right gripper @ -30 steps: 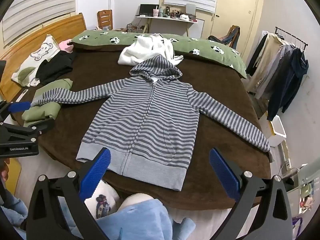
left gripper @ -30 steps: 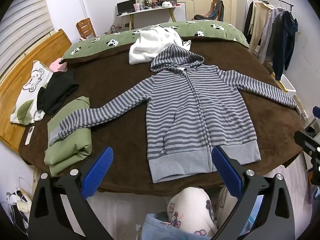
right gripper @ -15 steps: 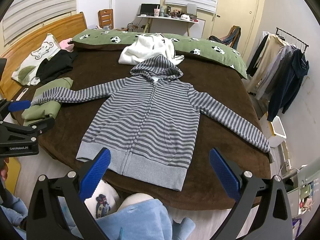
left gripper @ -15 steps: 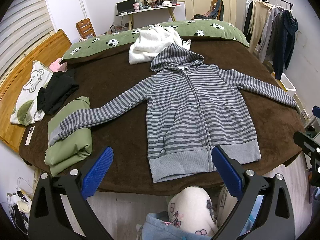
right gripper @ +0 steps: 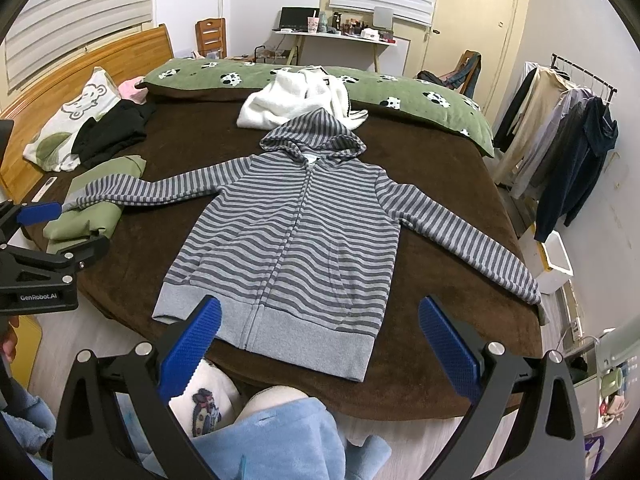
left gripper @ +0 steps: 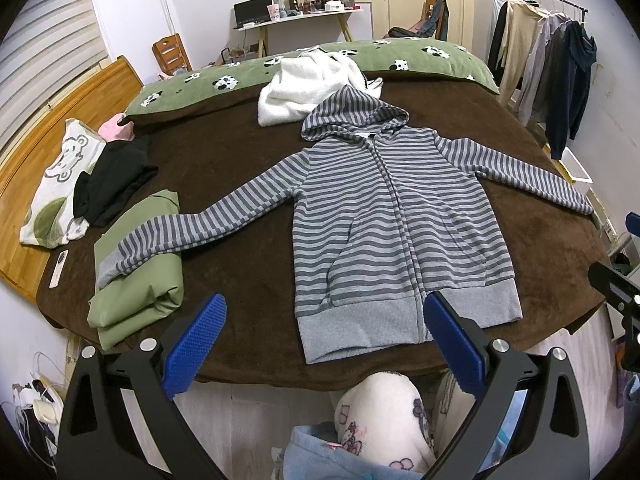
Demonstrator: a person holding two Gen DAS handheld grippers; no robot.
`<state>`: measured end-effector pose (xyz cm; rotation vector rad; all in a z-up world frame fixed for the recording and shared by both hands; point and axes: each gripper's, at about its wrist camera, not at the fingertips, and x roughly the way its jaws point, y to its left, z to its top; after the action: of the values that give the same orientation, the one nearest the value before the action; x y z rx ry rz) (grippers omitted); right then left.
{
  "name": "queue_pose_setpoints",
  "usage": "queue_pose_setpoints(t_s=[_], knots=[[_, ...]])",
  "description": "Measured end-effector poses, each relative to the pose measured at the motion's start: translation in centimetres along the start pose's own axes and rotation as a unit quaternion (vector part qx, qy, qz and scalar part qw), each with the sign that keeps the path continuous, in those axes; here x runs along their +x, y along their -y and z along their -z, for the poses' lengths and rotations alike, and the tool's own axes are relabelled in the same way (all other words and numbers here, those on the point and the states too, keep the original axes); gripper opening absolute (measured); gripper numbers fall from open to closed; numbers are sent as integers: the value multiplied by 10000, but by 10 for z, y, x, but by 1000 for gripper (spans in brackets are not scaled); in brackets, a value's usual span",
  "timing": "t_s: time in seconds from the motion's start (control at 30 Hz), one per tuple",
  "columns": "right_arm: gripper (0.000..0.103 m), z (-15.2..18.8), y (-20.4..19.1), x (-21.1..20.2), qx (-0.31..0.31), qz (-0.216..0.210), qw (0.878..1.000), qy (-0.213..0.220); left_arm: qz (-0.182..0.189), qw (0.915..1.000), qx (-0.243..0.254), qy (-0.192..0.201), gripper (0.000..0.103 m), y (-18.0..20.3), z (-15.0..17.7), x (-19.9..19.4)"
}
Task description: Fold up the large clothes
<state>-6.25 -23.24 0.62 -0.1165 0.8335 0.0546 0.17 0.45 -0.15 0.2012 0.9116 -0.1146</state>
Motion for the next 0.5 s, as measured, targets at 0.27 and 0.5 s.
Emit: queue_pose_setpoints(t_s=[0.27, 0.5], knots=[[97, 2, -1, 3, -15, 14, 10000, -34, -11, 10000, -20, -4, 97, 0, 1, 0], [97, 2, 1, 6, 7, -9, 10000, -40, 1, 10000, -22, -2, 97, -1, 1, 0]])
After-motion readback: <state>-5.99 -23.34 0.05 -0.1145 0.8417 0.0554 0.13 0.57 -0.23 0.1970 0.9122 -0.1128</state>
